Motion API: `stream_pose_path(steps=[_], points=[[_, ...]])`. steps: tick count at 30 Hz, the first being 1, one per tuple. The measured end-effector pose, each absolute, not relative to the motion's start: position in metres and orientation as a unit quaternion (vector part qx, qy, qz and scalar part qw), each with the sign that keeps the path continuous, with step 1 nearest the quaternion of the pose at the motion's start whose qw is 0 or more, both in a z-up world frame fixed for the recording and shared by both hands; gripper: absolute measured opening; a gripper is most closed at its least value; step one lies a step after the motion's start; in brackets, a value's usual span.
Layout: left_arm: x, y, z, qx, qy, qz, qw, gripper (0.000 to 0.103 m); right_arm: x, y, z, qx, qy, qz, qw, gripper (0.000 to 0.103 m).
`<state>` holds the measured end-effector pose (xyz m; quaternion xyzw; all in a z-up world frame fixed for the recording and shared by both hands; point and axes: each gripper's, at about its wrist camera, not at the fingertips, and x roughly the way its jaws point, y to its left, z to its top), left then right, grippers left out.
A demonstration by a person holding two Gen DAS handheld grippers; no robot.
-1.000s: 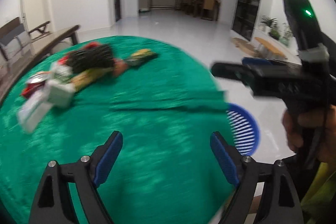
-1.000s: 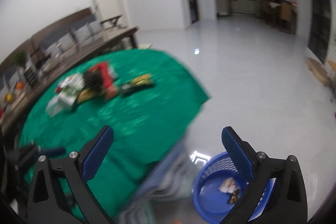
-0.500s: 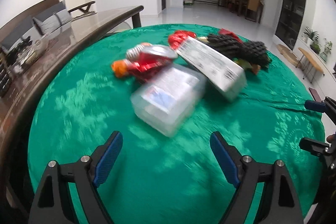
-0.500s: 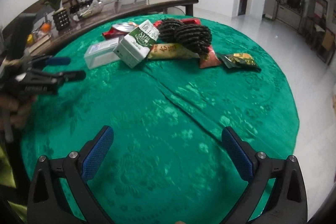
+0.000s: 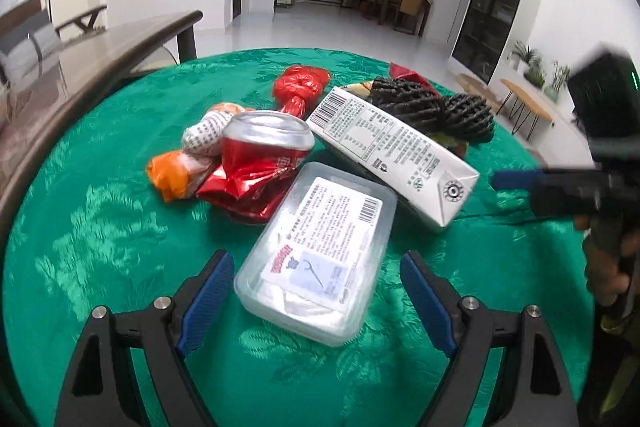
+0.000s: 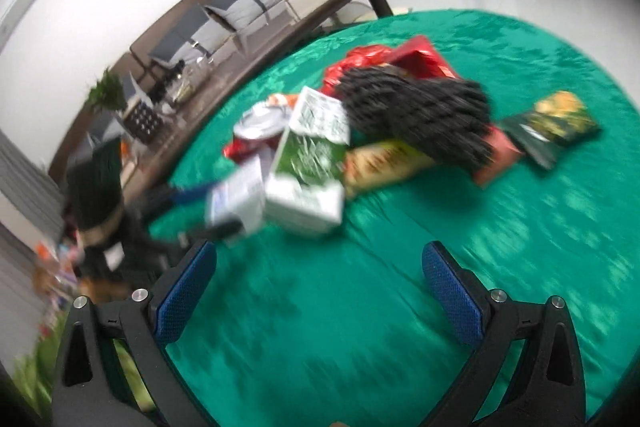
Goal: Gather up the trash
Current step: 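Move both tools back over the table toward the remaining trash, then grasp the clear plastic box with the left tool while the right tool grasps the milk carton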
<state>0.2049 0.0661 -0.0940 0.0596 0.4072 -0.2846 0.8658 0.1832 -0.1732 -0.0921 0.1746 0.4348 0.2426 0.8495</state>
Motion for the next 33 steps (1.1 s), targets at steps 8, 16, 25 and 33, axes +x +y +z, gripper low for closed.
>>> stream_pose_path(steps=[8, 16, 25, 33], points=[[0.197, 0.052, -0.093, 0.100, 0.388, -0.283, 0.872, 0.070, 0.230, -0.149, -0.106, 0.214, 0.476, 0.234, 0.820, 0.098], [0.180, 0.072, -0.091, 0.038, 0.394, -0.229, 0.889, 0.068, 0.217, -0.128, -0.096, 0.141, 0.478, 0.233, 0.835, 0.056], [0.118, 0.081, -0.089, -0.052, 0.413, -0.155, 0.896, 0.068, 0.108, -0.149, -0.090, -0.071, 0.417, 0.170, 0.890, 0.052], [0.114, 0.063, -0.105, -0.040, 0.435, -0.119, 0.891, 0.081, 0.094, -0.157, -0.119, -0.057, 0.428, 0.155, 0.889, 0.087]])
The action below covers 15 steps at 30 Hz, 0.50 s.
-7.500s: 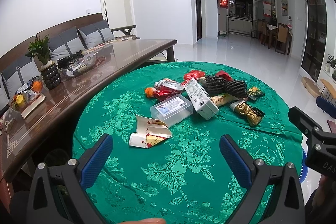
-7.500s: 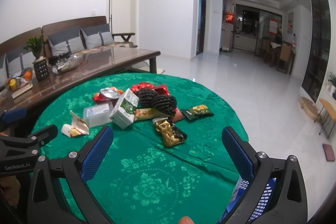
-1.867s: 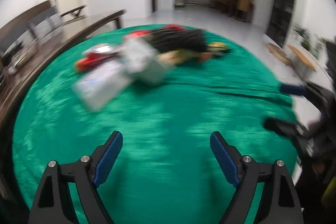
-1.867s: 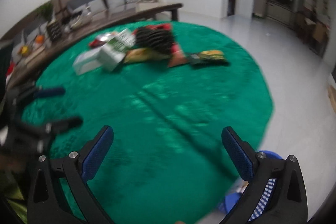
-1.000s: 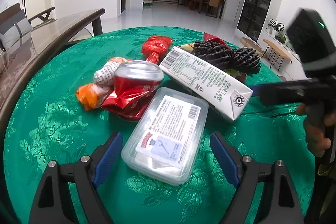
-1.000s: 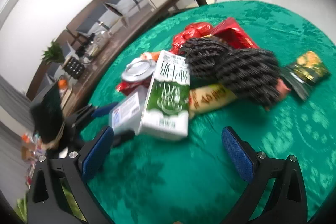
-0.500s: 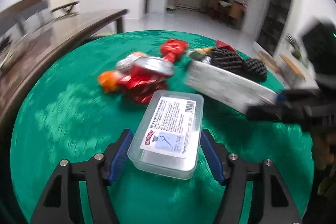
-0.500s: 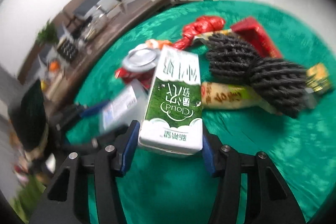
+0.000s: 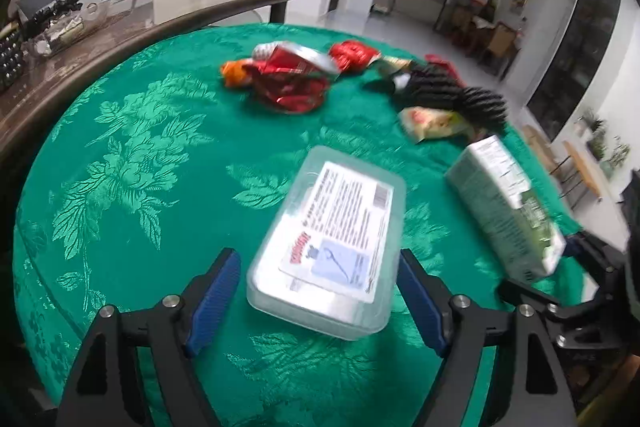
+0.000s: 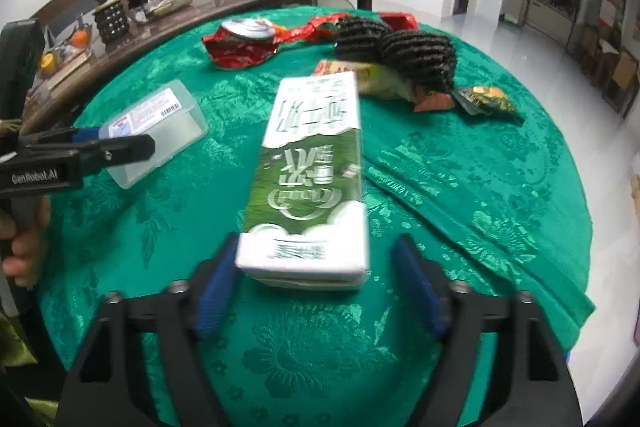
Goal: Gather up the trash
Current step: 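Grasp the clear plastic box with the left tool while the right tool grasps the milk carton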
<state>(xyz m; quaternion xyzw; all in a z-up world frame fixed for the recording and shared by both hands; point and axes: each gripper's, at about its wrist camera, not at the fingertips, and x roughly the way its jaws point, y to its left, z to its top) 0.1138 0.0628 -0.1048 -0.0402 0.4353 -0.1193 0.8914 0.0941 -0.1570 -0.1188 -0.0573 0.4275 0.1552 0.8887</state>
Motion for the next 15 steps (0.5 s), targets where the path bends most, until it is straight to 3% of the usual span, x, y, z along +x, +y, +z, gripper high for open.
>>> stream_pose_path(steps=[7, 15], points=[[0.113, 0.045, -0.113, 0.035, 0.443, -0.095, 0.891, 0.086, 0.096, -0.148, -0.125, -0.076, 0.435, 0.148, 0.885, 0.101], [0.118, 0.047, -0.116, 0.035, 0.449, -0.091, 0.888, 0.093, 0.095, -0.151, -0.127, -0.074, 0.437, 0.148, 0.884, 0.102]])
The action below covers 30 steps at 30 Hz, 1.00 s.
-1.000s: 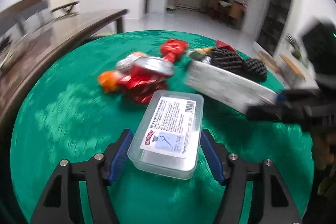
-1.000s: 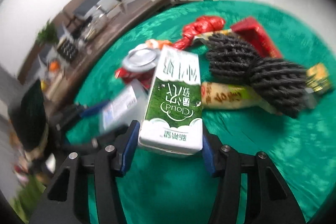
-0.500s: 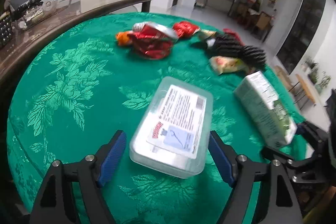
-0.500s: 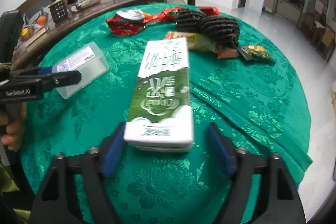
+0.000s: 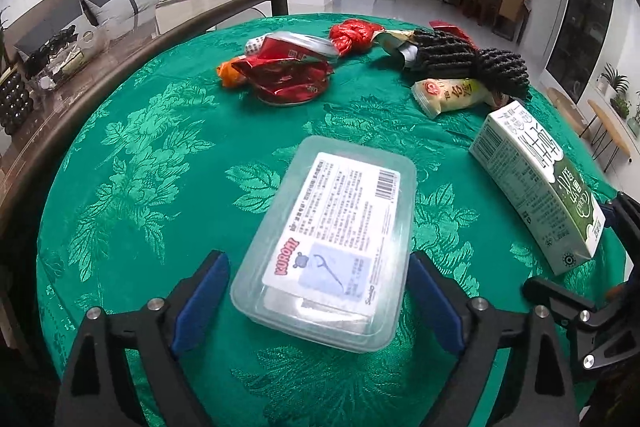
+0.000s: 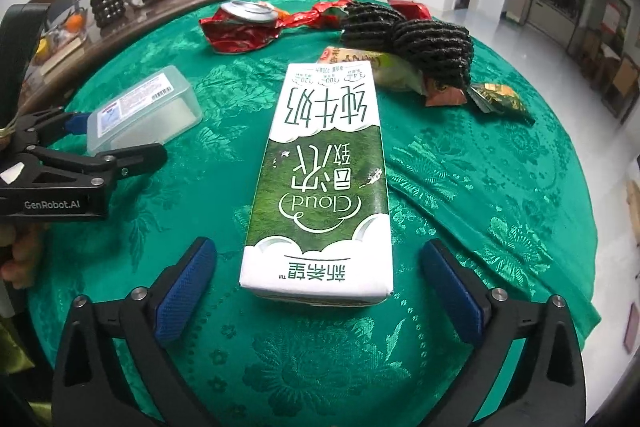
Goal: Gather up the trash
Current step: 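Grasp the clear plastic box with the left tool while the right tool grasps the milk carton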
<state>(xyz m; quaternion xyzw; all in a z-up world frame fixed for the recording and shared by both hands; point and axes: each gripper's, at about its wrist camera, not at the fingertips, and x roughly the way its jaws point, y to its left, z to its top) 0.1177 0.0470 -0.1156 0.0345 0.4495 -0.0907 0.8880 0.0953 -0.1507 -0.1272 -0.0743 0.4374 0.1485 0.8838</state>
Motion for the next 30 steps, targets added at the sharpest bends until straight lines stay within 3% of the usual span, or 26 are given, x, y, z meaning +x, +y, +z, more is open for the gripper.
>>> stream_pose_path(steps=[13, 20, 23, 26, 27, 28, 29, 30], points=[[0.115, 0.058, -0.106, 0.024, 0.454, -0.135, 0.881, 0.093, 0.096, -0.152, -0.126, -0.075, 0.445, 0.155, 0.879, 0.102], [0.117, 0.045, -0.097, 0.059, 0.438, -0.159, 0.883, 0.092, 0.122, -0.151, -0.085, -0.052, 0.475, 0.176, 0.860, 0.102], [0.118, 0.042, -0.094, 0.069, 0.432, -0.156, 0.885, 0.083, 0.140, -0.131, -0.079, -0.095, 0.509, 0.179, 0.837, 0.100], [0.123, 0.046, -0.094, 0.059, 0.437, -0.154, 0.884, 0.068, 0.152, -0.116, -0.083, -0.137, 0.526, 0.163, 0.823, 0.085], [0.124, 0.048, -0.095, 0.055, 0.441, -0.156, 0.882, 0.064, 0.154, -0.113, -0.084, -0.143, 0.532, 0.161, 0.819, 0.075], [0.125, 0.049, -0.094, 0.051, 0.441, -0.156, 0.882, 0.064, 0.156, -0.112, -0.085, -0.149, 0.538, 0.158, 0.815, 0.058], [0.125, 0.051, -0.094, 0.049, 0.440, -0.153, 0.884, 0.063, 0.157, -0.112, -0.085, -0.153, 0.539, 0.153, 0.814, 0.049], [0.125, 0.052, -0.093, 0.048, 0.438, -0.150, 0.885, 0.063, 0.156, -0.113, -0.085, -0.152, 0.538, 0.150, 0.816, 0.048]])
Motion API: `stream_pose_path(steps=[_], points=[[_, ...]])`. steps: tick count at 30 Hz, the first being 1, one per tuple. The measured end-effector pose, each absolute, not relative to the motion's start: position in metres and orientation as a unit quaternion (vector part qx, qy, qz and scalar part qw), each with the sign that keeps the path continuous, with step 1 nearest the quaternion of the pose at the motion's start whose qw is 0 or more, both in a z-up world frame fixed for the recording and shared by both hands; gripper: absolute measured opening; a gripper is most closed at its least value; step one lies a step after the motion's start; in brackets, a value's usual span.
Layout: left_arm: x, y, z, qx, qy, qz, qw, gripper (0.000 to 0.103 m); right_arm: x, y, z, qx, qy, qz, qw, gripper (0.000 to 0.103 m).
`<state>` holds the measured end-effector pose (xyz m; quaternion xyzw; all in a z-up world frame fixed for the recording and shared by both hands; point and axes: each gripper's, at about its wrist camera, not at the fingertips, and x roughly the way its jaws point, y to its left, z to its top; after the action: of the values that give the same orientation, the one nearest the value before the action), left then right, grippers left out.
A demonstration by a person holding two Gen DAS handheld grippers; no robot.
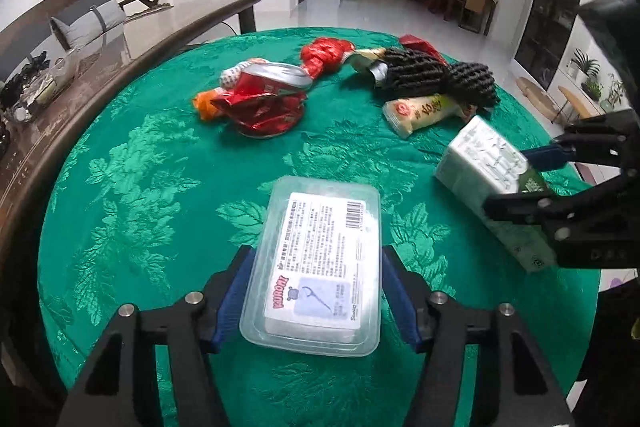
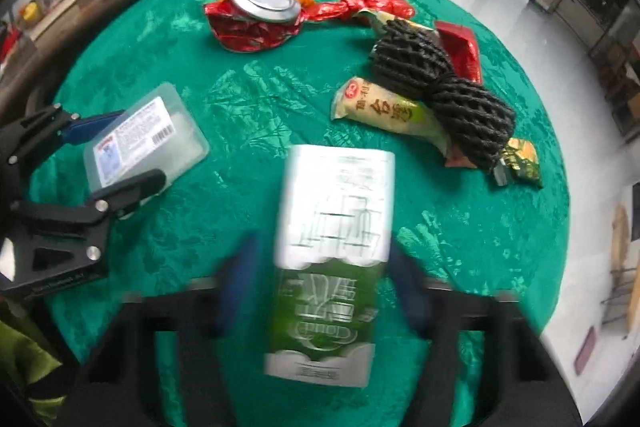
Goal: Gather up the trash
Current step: 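Grasp the clear plastic box with the left tool while the right tool grasps the milk carton, then carry box and carton over the blue wastebasket and open both tools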
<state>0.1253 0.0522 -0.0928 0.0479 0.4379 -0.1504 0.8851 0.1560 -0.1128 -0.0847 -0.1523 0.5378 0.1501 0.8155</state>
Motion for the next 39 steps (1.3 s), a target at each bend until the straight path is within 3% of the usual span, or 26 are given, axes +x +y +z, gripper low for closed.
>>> stream_pose_path(steps=[11, 24, 33, 39], points=[[0.104, 0.041, -0.079, 0.002, 0.414, -0.190, 0.890, 0.063, 0.116, -0.173, -0.043, -0.062, 0.482, 0.162, 0.859, 0.048], [0.074, -0.085, -0.031, -0.029, 0.399, -0.286, 0.871, 0.063, 0.068, -0.356, -0.012, 0.054, 0.430, 0.037, 0.900, 0.048], [0.068, -0.237, -0.037, 0.009, 0.419, -0.359, 0.834, 0.063, 0.053, -0.478, -0.060, 0.113, 0.445, -0.055, 0.887, 0.048], [0.068, -0.320, -0.074, 0.039, 0.437, -0.385, 0.812, 0.063, 0.049, -0.525, -0.107, 0.159, 0.456, -0.075, 0.873, 0.048]])
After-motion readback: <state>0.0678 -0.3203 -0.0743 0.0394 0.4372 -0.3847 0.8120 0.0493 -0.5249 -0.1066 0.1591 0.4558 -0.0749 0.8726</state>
